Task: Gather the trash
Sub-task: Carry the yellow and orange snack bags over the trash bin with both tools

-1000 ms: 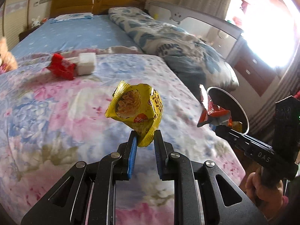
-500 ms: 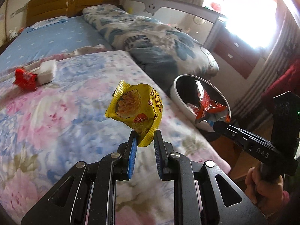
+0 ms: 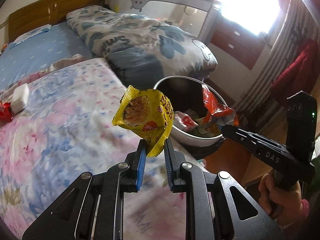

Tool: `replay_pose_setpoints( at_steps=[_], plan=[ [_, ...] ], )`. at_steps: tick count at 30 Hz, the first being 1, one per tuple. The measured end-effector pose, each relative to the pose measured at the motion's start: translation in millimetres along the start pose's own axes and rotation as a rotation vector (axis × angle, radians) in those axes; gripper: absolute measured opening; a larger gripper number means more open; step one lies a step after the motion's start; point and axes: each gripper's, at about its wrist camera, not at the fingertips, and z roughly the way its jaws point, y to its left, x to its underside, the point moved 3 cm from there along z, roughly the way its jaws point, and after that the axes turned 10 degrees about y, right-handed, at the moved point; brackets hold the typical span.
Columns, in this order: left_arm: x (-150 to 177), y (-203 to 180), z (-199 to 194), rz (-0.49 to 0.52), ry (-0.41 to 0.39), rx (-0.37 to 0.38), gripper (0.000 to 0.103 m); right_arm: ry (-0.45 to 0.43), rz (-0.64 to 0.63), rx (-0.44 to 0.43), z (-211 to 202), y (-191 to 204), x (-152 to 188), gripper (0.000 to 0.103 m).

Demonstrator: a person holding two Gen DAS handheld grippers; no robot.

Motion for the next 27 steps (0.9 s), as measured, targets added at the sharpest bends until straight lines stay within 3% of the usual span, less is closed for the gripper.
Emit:
replay_pose_setpoints(
  at_steps=[11,27],
  plan=[
    [-24.6,-35.9,27.9,0.064,0.037,-0.007,0.017,-0.001,0.052,0.039,-0.4,-35.3,-16.3,0.003],
    [-53.6,-51.9,60.1,0.096,0.075,-0.028,0.017,0.027,0.077,0.061,13.3,-60.4,-36.2,0.003]
  ],
)
